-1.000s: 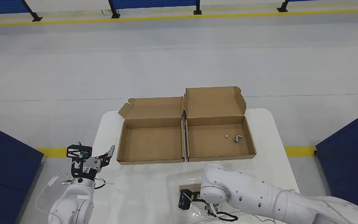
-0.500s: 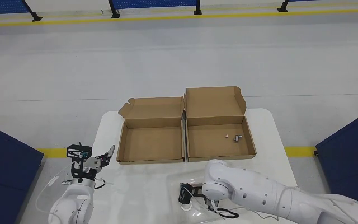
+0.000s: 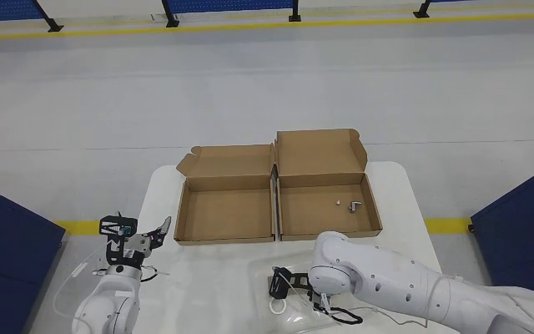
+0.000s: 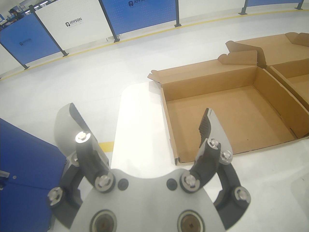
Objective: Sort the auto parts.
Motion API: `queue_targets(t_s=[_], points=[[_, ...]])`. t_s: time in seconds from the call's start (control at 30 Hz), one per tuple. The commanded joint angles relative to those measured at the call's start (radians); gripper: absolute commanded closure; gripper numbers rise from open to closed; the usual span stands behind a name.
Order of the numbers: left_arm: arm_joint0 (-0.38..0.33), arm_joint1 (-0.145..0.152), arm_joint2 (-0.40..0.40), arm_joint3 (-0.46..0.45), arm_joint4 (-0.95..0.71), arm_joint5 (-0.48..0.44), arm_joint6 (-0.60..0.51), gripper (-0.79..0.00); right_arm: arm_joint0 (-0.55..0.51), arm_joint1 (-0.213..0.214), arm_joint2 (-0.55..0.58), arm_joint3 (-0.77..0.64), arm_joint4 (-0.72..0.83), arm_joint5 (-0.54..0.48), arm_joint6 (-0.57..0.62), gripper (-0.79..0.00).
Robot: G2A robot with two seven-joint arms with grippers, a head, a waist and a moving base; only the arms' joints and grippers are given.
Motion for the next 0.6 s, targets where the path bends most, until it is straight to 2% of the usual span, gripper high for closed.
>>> queue_targets(t_s=[0.0,0.13,0.37,0.47,0.57], points=[[0.0,0.0,0.0,0.0,0.0,0.0,0.0,-0.785,-0.006,0.007,0.024,0.019,0.025,-0.015,-0.051,0.0],[0.0,0.0,0.0,0.0,0.0,0.0,0.0,-0.785,-0.018,0.051,0.123,0.037,0.137,-0.072,-0.08,0.0],[0.0,0.0,0.0,0.0,0.0,0.0,0.0,-0.785,-0.138,0.185,0.384,0.072,0.417,-0.31,-0.133,0.0],[0.0,0.0,0.0,0.0,0.0,0.0,0.0,-0.785,-0.192,0.234,0.45,0.059,0.519,-0.352,-0.173,0.0],[0.0,0.0,0.0,0.0,0.0,0.0,0.0,-0.785,-0.192,0.234,0.45,0.059,0.519,-0.352,-0.173,0.0]])
